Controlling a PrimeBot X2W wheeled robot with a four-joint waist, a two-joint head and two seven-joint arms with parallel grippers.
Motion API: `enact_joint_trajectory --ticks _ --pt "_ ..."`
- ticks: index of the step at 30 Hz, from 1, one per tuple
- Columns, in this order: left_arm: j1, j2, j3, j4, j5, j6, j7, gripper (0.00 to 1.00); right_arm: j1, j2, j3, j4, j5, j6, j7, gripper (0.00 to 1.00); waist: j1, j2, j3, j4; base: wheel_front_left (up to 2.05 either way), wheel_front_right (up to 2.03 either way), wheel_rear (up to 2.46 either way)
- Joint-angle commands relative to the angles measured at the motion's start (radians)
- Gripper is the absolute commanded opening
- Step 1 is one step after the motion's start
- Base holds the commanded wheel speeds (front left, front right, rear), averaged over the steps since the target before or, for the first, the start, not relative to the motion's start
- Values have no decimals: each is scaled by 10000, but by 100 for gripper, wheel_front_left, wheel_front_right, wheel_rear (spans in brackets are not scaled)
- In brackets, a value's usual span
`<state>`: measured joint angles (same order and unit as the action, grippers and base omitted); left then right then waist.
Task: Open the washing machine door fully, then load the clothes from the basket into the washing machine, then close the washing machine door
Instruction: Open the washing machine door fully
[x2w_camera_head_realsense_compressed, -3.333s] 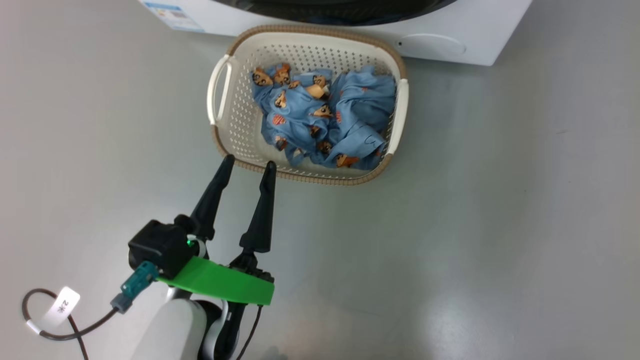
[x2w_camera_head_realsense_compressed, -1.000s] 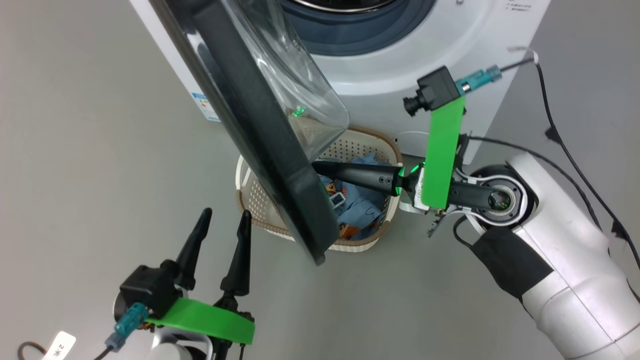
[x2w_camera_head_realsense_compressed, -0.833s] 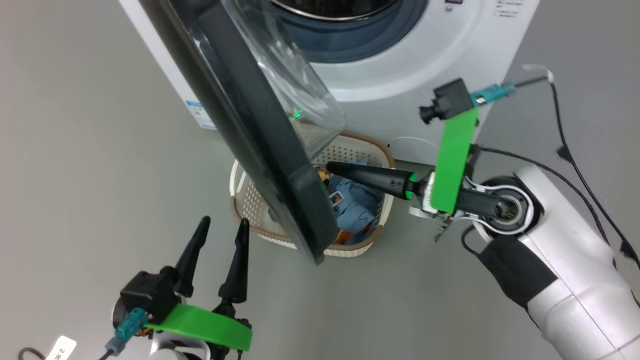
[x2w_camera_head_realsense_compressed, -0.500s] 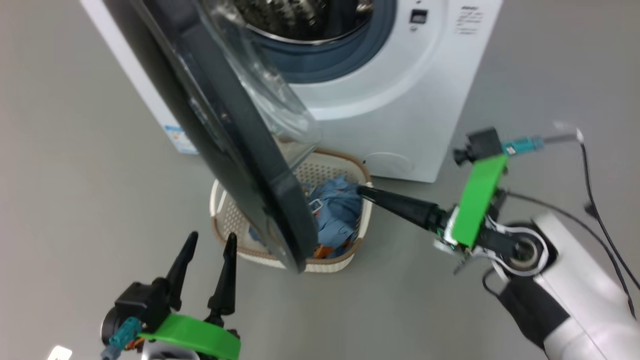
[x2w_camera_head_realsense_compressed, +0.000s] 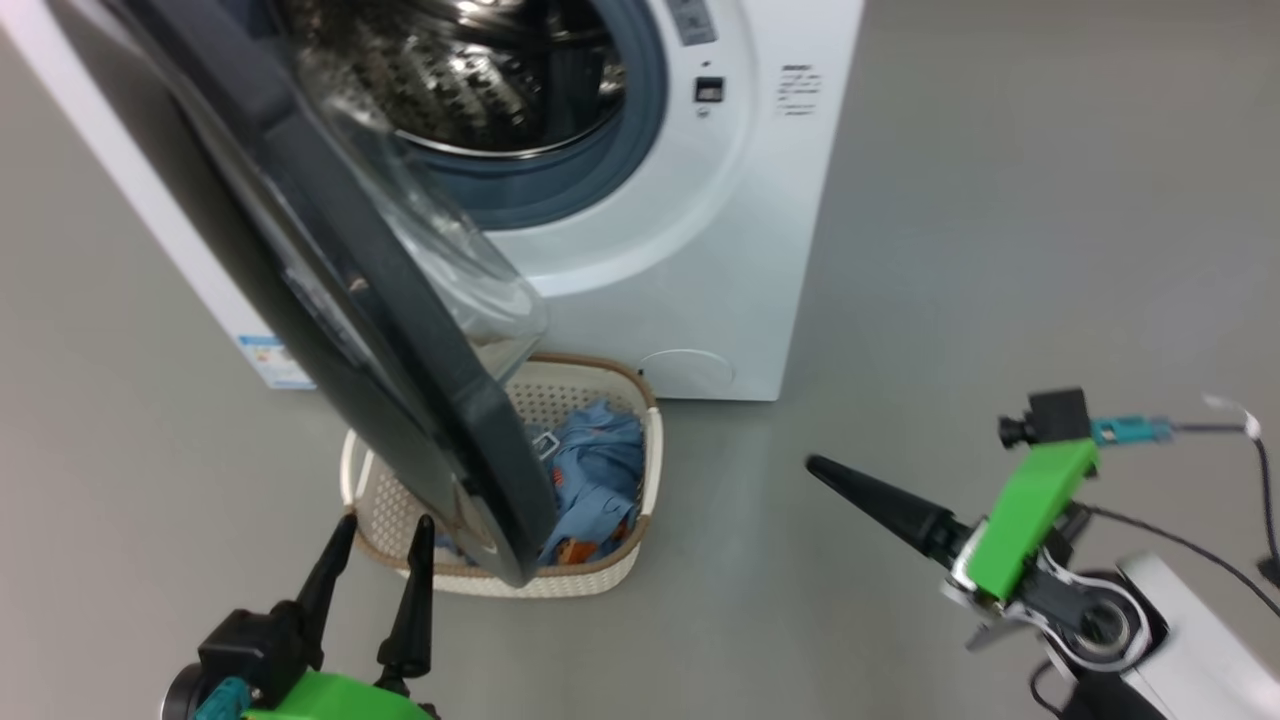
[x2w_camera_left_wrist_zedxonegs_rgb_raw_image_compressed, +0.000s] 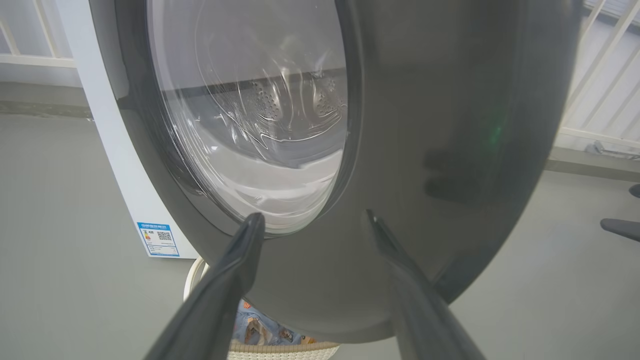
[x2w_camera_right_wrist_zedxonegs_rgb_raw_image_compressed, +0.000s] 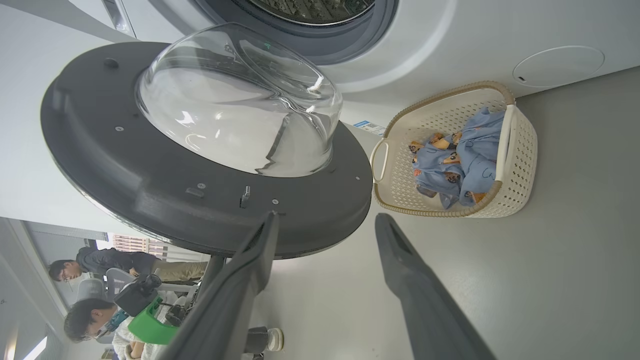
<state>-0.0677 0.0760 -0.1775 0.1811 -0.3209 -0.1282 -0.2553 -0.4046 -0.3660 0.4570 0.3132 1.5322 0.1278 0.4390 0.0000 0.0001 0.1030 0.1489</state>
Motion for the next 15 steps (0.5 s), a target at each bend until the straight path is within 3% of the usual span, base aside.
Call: enact_joint_trajectory --ticks 1,8,15 --pt "-56 178 384 -255 19 -23 -65 100 188 -157 32 -285 -163 29 -177 100 0 -1 -230 -258 0 0 0" --pt "173 228 476 -360 46 -24 -65 100 1059 -765 109 -246 -515 29 -1217 100 0 -1 -336 -499 0 0 0" --pt "314 207 696 -409 64 -24 -65 100 1560 -1654 824 184 -1725 29 -2911 100 0 -1 -347 -646 0 0 0"
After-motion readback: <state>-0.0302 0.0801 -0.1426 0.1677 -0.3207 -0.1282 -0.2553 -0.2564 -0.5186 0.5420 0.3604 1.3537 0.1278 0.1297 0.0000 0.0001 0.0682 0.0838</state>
